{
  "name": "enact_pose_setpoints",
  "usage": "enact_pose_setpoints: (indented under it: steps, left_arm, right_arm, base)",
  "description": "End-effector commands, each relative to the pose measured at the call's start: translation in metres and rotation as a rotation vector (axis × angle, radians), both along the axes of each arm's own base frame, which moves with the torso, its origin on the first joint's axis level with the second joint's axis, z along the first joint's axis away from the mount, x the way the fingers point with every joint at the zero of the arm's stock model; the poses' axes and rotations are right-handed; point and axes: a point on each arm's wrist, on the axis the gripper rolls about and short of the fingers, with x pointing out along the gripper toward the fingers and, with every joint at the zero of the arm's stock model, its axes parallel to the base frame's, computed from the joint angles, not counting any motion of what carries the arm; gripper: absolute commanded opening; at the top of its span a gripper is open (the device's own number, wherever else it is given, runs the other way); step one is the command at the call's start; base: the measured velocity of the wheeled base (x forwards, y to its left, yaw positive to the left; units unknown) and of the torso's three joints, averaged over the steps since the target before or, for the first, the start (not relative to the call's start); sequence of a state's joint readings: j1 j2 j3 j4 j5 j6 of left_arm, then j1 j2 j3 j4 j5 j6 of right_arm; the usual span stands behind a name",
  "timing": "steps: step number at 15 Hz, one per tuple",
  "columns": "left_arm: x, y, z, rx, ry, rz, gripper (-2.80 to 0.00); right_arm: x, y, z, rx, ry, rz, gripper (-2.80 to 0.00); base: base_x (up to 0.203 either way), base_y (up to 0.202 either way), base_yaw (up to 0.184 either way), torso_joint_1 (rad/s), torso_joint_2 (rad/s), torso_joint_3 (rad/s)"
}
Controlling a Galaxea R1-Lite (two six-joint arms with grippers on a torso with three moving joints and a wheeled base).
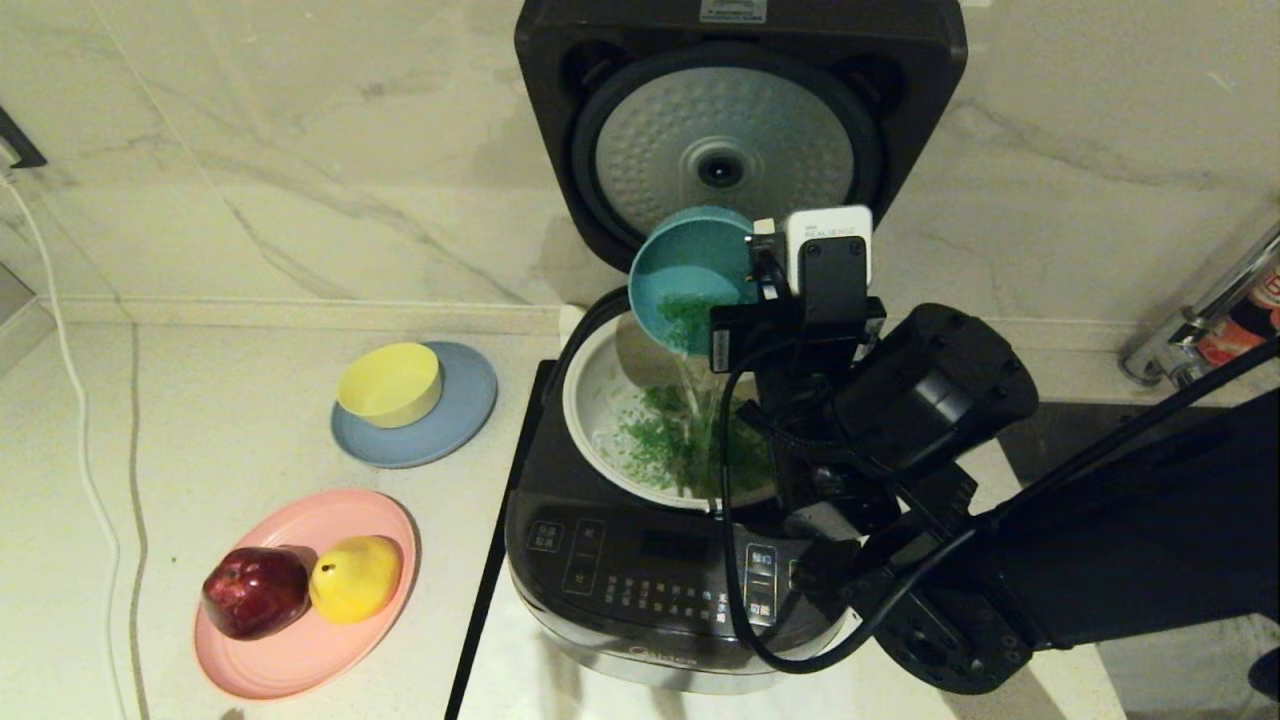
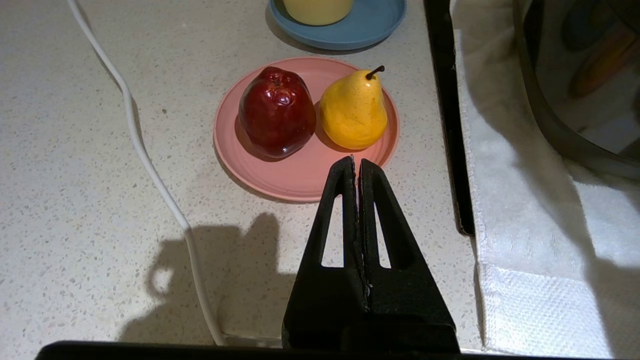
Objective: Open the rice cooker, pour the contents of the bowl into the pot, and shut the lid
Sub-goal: Pour the water from the bowl into the rice cooker
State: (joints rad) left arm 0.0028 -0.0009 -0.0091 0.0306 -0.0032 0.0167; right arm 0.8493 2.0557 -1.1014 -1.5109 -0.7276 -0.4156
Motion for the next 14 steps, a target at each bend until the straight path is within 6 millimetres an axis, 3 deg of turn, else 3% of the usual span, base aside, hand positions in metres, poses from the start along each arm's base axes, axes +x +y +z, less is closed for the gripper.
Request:
enact_pose_setpoints:
  steps: [1, 11, 14]
  left_arm:
    - [0.000, 0.000, 0.000, 0.000, -0.001, 0.000, -2.80]
    - [0.000, 0.000, 0.000, 0.000, -0.001, 0.000, -2.80]
    - [0.000, 0.000, 0.000, 0.000, -0.001, 0.000, -2.80]
  right_arm:
    - [0.007, 0.001, -0.023, -0.046, 0.033, 0.001, -2.80]
    - [0.001, 0.007, -0.016, -0.021, 0.011, 0.047, -2.80]
    - [0.004, 0.010, -0.027, -0.024, 0.030, 0.053, -2.80]
  base:
    - [0.000, 0.000, 0.000, 0.000, 0.00, 0.000]
    - [0.000, 0.000, 0.000, 0.000, 0.00, 0.000]
    - [0.000, 0.000, 0.000, 0.000, 0.00, 0.000]
